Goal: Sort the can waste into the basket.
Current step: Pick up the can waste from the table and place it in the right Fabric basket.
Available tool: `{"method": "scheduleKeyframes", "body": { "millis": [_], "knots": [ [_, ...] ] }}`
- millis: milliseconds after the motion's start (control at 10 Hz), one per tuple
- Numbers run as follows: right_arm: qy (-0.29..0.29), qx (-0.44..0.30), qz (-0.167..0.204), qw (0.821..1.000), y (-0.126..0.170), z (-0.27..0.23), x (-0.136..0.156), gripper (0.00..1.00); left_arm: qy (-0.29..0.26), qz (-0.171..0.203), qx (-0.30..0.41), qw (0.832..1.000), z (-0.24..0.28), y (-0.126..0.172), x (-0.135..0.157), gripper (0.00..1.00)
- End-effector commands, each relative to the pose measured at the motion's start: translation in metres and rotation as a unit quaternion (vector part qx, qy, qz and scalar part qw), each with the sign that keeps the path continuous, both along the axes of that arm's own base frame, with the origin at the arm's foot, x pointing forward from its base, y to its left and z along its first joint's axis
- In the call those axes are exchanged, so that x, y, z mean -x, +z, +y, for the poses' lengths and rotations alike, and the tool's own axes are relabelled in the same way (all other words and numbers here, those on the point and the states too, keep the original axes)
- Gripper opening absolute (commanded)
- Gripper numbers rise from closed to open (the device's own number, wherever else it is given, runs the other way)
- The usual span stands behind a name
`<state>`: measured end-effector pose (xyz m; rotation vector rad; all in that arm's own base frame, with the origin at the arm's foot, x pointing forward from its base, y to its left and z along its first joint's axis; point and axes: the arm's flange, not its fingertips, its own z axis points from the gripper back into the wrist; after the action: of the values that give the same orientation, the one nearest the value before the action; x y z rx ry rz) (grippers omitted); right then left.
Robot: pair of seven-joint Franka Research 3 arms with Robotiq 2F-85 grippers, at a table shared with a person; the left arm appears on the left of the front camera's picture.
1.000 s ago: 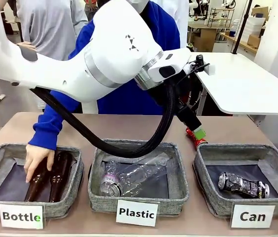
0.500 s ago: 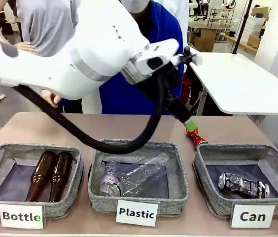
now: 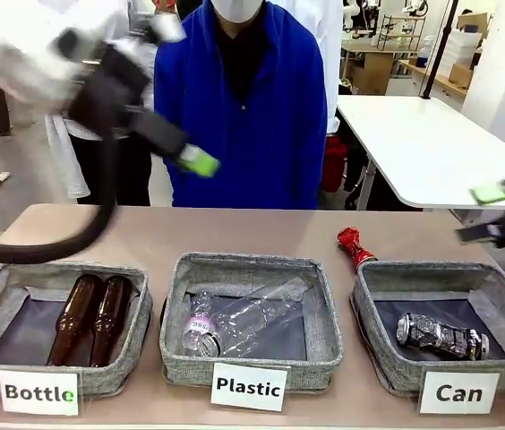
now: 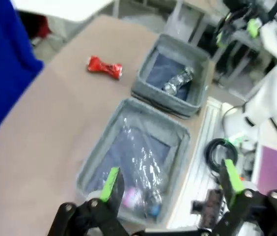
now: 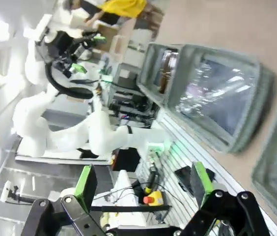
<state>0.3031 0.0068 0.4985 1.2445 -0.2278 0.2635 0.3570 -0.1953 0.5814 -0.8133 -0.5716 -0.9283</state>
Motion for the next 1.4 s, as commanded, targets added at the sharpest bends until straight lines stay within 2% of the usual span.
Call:
{"method": "scheduleKeyframes", "body": {
  "millis": [0, 100, 200, 300, 400, 500, 600, 700, 1300],
  "knots": [
    [0.021, -0.061, 0.025, 0.998, -0.005, 0.026, -0.024, 1.00, 0.069, 0.065, 0.087, 0.992, 0.105, -0.019, 0.019, 1.00],
    [0.025, -0.089, 0.047, 0.995, -0.008, 0.029, -0.032, 1.00, 0.083, 0.090, 0.146, 0.982, 0.161, -0.027, 0.031, 1.00],
    [0.000, -0.097, 0.059, 0.994, -0.013, 0.023, -0.039, 1.00, 0.091, 0.098, 0.208, 0.969, 0.209, -0.040, 0.047, 1.00],
    [-0.024, -0.095, 0.060, 0.993, -0.018, 0.008, -0.041, 1.00, 0.084, 0.099, 0.271, 0.954, 0.248, -0.054, 0.070, 1.00],
    [-0.045, -0.104, 0.060, 0.992, -0.018, -0.006, -0.041, 1.00, 0.074, 0.085, 0.316, 0.942, 0.276, -0.067, 0.084, 1.00],
    [-0.062, -0.106, 0.058, 0.991, -0.019, -0.019, -0.039, 1.00, 0.089, 0.070, 0.352, 0.929, 0.303, -0.079, 0.087, 1.00],
    [-0.082, -0.095, 0.055, 0.991, -0.019, -0.030, -0.035, 1.00, 0.096, 0.073, 0.362, 0.924, 0.320, -0.095, 0.089, 1.00],
    [-0.041, -0.098, 0.057, 0.993, -0.028, -0.010, -0.040, 1.00, 0.097, 0.083, 0.315, 0.940, 0.303, -0.057, 0.090, 1.00],
    [-0.041, -0.098, 0.057, 0.993, -0.028, -0.010, -0.040, 1.00, 0.097, 0.083, 0.315, 0.940, 0.303, -0.057, 0.090, 1.00]
  ]
}}
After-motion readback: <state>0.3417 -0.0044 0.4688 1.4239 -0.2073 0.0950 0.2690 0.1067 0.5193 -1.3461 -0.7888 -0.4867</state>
